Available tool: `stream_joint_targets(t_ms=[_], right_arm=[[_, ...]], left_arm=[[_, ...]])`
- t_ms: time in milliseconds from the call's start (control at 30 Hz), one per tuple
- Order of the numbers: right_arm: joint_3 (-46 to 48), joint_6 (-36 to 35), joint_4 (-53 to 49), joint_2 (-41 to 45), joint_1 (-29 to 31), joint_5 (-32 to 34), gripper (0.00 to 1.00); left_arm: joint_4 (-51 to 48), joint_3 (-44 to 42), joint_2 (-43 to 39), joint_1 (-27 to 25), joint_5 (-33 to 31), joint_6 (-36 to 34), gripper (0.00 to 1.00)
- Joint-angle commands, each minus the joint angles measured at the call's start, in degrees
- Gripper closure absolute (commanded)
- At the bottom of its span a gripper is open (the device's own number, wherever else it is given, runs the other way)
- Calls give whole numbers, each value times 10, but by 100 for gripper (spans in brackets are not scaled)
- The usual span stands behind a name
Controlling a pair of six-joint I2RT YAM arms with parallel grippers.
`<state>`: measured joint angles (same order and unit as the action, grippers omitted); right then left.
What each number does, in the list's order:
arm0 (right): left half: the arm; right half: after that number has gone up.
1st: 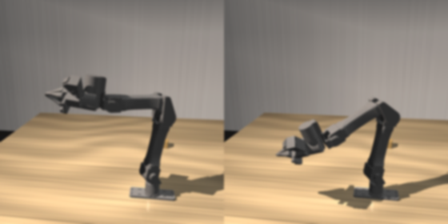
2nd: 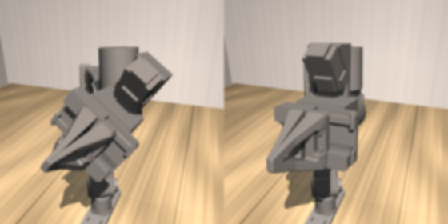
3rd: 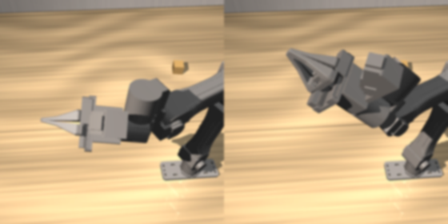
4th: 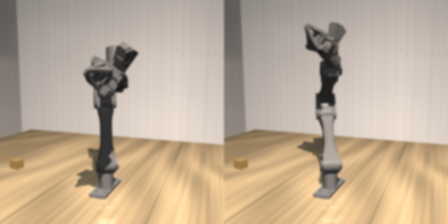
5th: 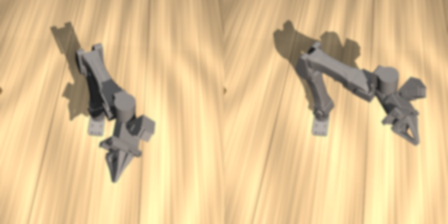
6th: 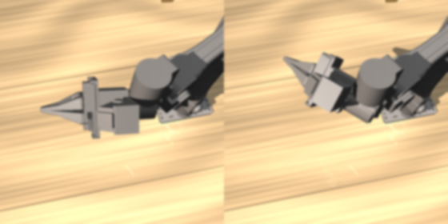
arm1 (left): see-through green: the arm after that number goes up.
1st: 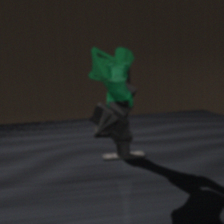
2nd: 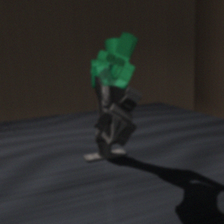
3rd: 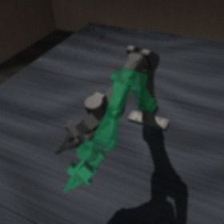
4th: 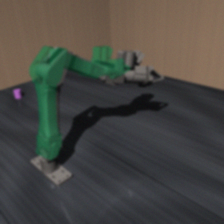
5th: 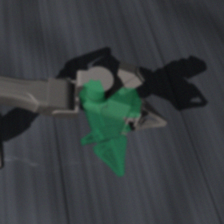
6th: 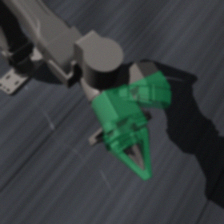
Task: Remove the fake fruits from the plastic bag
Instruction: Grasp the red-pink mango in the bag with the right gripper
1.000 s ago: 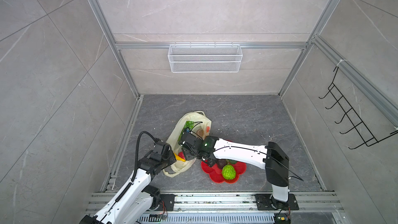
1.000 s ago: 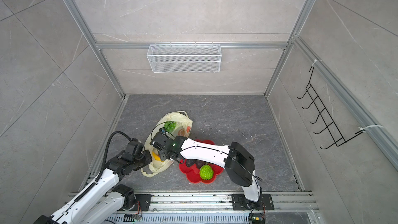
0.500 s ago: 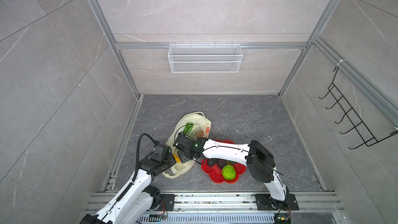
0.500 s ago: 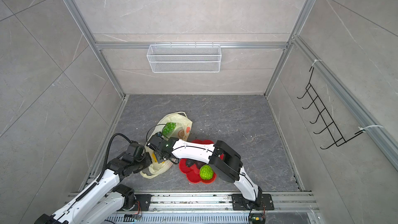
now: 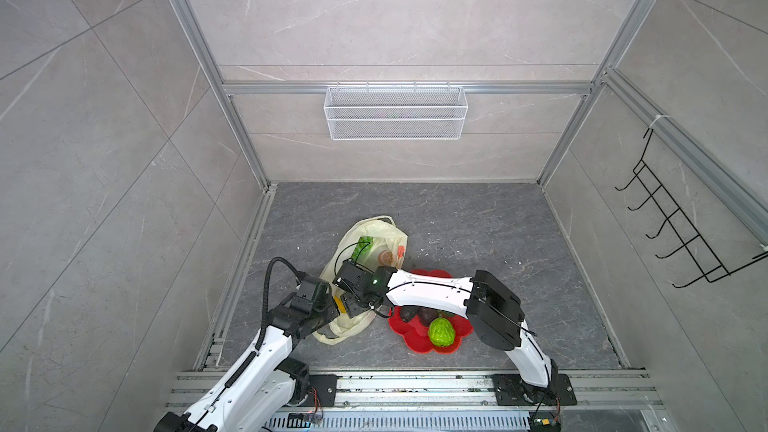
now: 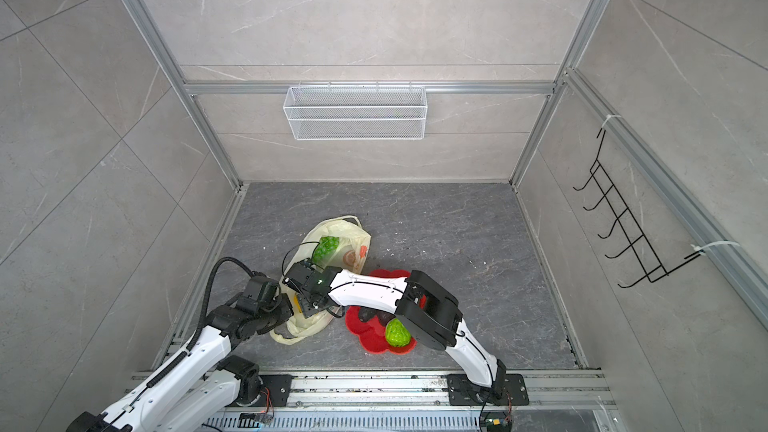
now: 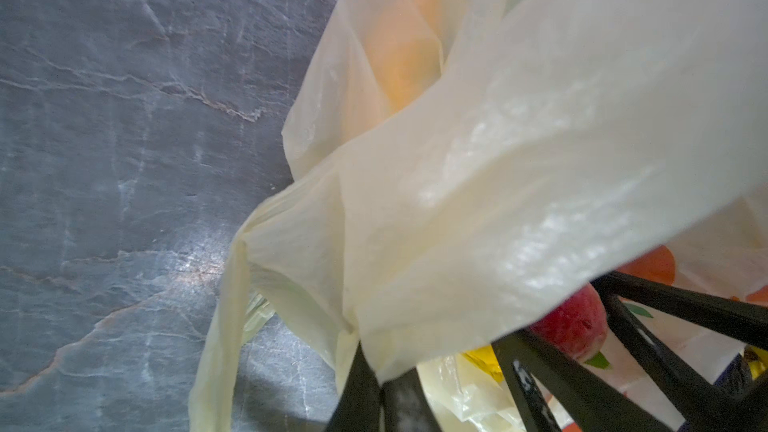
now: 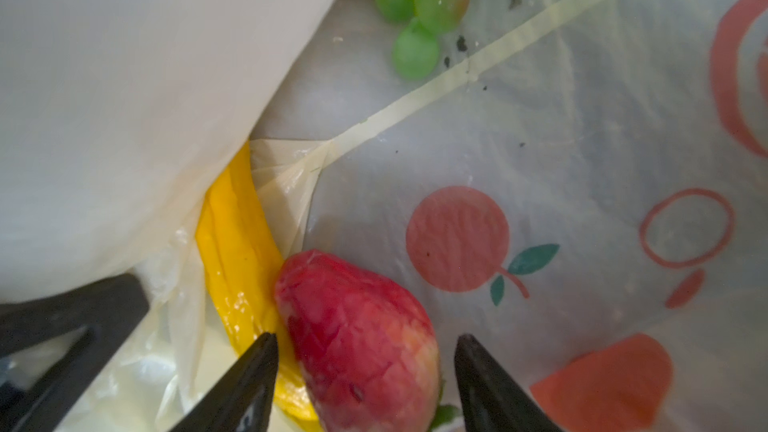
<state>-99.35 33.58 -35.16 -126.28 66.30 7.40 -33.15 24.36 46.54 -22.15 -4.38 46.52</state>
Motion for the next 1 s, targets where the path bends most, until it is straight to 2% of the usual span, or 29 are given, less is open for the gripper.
stream_joint_targets(t_ms=[0, 367, 567, 800, 967], right_arm=[[-11, -3, -3, -24, -3, -3, 29], [-14, 10, -7, -35, -15, -3, 30], [24, 25, 26, -11, -26, -10, 33], [-3, 20, 3, -36, -27, -2, 31], [28, 33, 30, -9, -30, -6, 32]], left_arm=[[-8, -3, 1, -2, -7, 8, 100], [-17, -3, -12, -2, -19, 14, 100], [-22, -9, -31, -2, -25, 22, 100], [-20, -4, -19, -2, -27, 20, 100], [-21, -5, -23, -2, -28, 21, 100]])
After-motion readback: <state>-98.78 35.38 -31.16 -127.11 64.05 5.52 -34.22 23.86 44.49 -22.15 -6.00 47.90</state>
